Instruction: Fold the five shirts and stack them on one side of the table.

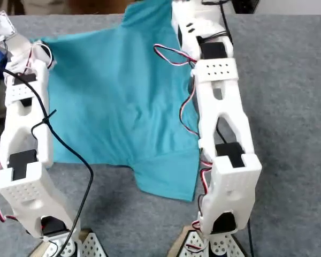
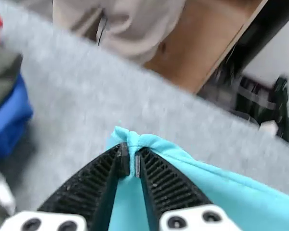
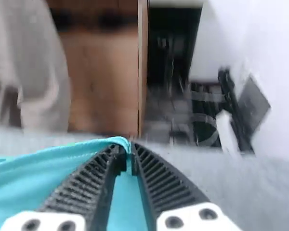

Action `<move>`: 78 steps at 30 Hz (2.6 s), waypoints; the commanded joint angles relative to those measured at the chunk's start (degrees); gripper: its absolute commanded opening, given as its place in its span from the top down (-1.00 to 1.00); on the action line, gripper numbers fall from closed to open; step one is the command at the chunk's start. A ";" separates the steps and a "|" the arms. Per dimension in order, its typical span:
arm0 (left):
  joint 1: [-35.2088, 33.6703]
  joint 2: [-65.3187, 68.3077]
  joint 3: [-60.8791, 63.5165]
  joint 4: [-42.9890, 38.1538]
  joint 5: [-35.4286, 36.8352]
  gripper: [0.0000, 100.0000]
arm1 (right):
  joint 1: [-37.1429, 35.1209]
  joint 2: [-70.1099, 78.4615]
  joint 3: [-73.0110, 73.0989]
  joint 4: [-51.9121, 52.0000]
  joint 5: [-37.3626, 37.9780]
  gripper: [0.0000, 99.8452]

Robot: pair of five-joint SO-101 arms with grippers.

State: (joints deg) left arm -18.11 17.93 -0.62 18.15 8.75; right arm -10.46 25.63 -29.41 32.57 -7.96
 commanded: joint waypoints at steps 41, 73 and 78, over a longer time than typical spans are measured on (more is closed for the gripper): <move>-9.32 -0.75 -1.23 70.68 -33.23 0.96 | -3.65 -64.75 63.52 43.87 0.00 0.99; -8.53 -0.75 5.45 70.77 -39.65 0.96 | -17.10 -99.74 91.47 49.67 -1.58 0.99; -6.24 -0.75 4.57 70.68 -39.47 0.96 | -22.11 -100.09 91.65 49.58 -0.35 0.99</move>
State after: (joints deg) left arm -26.02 17.93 5.36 89.45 -30.64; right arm -29.71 -73.71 62.20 83.21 -9.89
